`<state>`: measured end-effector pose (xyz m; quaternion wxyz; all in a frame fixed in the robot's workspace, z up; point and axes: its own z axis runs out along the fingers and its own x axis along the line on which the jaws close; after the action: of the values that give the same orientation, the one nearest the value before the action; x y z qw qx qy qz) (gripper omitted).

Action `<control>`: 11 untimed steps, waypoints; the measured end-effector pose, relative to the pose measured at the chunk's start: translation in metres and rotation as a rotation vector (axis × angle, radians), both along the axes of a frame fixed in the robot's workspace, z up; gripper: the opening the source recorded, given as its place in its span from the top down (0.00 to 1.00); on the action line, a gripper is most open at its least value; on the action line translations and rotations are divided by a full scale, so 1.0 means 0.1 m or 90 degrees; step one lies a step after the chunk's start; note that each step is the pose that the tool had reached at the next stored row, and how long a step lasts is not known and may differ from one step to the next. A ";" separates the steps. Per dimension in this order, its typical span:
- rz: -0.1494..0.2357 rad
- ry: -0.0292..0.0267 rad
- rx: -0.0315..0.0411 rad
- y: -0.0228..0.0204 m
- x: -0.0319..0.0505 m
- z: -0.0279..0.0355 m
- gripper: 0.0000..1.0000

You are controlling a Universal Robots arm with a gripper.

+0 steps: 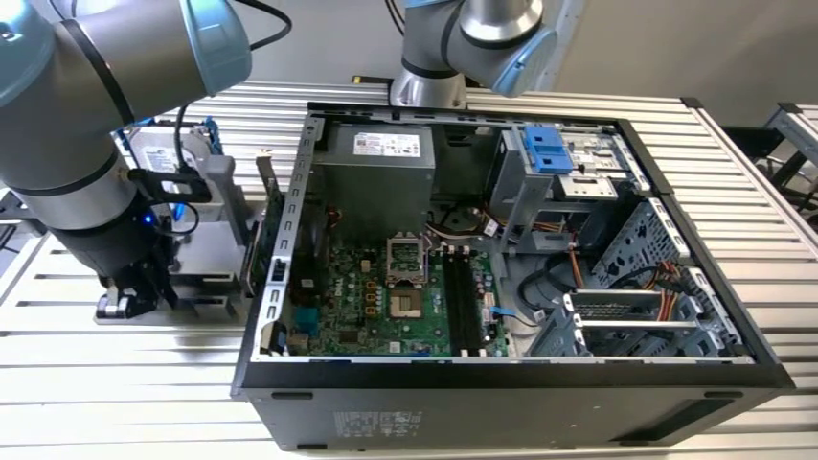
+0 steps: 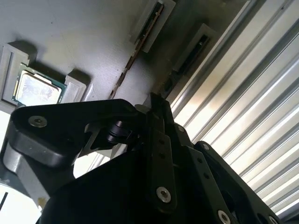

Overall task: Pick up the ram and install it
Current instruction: 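Pick up the ram and move it above insertion slot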

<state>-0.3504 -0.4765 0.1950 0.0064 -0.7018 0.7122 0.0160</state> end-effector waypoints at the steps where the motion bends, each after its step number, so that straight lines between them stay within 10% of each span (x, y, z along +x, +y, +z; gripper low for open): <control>1: 0.000 0.0000 0.0000 0.000 0.000 0.000 1.00; 11: 0.000 0.0007 0.0002 0.001 0.000 0.021 1.00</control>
<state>-0.3504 -0.4764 0.1972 0.0061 -0.7017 0.7122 0.0165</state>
